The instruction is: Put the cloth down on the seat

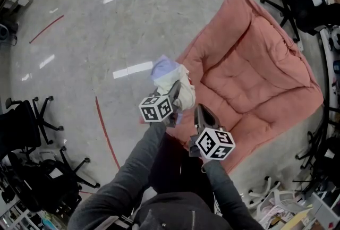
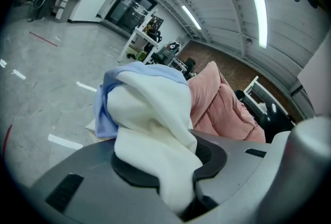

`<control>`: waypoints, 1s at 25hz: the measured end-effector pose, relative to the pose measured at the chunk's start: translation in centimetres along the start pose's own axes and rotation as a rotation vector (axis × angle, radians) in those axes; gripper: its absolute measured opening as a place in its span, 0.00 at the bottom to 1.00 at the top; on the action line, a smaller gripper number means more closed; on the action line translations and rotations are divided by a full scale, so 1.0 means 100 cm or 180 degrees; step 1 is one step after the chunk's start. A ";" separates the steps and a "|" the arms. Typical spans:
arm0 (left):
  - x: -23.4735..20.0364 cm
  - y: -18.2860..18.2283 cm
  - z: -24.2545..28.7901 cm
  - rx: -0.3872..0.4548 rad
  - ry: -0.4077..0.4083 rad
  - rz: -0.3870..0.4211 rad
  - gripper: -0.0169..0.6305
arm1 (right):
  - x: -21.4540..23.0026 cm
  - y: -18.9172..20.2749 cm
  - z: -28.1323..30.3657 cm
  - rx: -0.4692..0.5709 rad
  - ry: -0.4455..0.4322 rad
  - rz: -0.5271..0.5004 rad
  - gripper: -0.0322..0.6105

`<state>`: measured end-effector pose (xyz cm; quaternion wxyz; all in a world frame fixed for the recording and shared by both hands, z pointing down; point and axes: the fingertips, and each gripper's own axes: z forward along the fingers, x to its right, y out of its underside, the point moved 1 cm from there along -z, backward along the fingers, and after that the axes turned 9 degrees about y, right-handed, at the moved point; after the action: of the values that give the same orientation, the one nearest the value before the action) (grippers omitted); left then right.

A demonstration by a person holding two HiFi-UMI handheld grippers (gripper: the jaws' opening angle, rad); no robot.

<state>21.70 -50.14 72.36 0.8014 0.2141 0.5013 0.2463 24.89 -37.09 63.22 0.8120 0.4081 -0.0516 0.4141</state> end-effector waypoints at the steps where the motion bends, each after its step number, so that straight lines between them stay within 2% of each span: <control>1: -0.001 0.001 0.001 -0.0011 -0.0004 -0.0010 0.22 | -0.001 0.000 0.000 -0.0001 0.0006 0.0007 0.07; 6: -0.006 0.000 0.001 0.0009 -0.0025 -0.0046 0.26 | -0.005 -0.006 -0.004 0.0038 0.0000 -0.0040 0.07; 10: -0.011 0.004 0.000 -0.0076 -0.0158 -0.0084 0.45 | -0.007 -0.007 -0.012 0.0086 -0.0024 -0.0115 0.07; 15: -0.014 0.007 -0.005 -0.0174 -0.0464 -0.0027 0.63 | -0.002 -0.003 -0.026 0.0116 -0.0054 -0.0117 0.07; 17: -0.017 0.009 -0.011 -0.0178 -0.0581 -0.0080 0.70 | 0.000 -0.001 -0.034 0.0127 -0.0073 -0.0108 0.07; 21: -0.019 0.011 -0.033 -0.0067 -0.0682 -0.0203 0.73 | 0.003 0.007 -0.051 0.0135 -0.0116 -0.0109 0.07; 25: -0.010 0.018 -0.053 0.0003 -0.0656 -0.0230 0.73 | 0.006 0.015 -0.066 0.0131 -0.0139 -0.0127 0.07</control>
<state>16.18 -48.81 71.91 0.8569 0.2204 0.4238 0.1936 22.54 -31.54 60.08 0.8102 0.4346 -0.0527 0.3898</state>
